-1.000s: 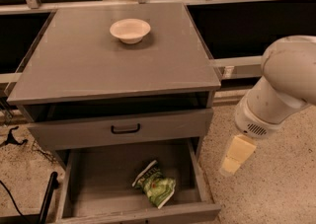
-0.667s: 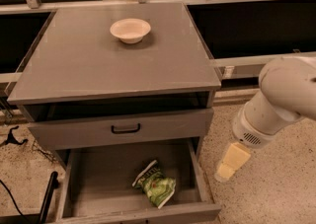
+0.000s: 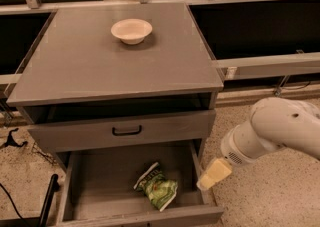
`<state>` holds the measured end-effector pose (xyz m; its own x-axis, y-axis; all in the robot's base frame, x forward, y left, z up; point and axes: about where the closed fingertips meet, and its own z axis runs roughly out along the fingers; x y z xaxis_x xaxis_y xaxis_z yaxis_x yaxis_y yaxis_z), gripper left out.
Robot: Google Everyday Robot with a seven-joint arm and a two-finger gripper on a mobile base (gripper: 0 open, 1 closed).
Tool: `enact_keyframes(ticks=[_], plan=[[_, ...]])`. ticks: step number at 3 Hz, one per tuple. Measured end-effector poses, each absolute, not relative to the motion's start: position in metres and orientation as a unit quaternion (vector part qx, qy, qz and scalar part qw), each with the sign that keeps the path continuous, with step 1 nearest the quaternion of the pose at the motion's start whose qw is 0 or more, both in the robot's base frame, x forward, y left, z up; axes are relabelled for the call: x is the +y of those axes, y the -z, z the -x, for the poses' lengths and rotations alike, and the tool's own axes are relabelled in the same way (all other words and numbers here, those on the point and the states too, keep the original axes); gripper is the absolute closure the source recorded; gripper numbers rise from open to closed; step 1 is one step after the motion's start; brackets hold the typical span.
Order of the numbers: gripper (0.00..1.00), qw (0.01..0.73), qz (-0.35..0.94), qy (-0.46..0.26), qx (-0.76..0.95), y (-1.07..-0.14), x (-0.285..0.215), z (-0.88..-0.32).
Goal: Pick green jalapeno chip bag from middle drawer and place on counter
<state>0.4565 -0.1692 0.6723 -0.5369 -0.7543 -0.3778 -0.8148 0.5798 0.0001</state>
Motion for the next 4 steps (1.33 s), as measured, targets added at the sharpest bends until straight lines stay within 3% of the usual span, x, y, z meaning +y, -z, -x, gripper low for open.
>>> enact_keyframes(ticks=[2,4], plan=[[0.0,0.223,0.398,-0.153,0.877,-0.597,-0.118,-0.469],[0.0,0.221,0.381,-0.162,0.883,-0.578,-0.124,-0.467]])
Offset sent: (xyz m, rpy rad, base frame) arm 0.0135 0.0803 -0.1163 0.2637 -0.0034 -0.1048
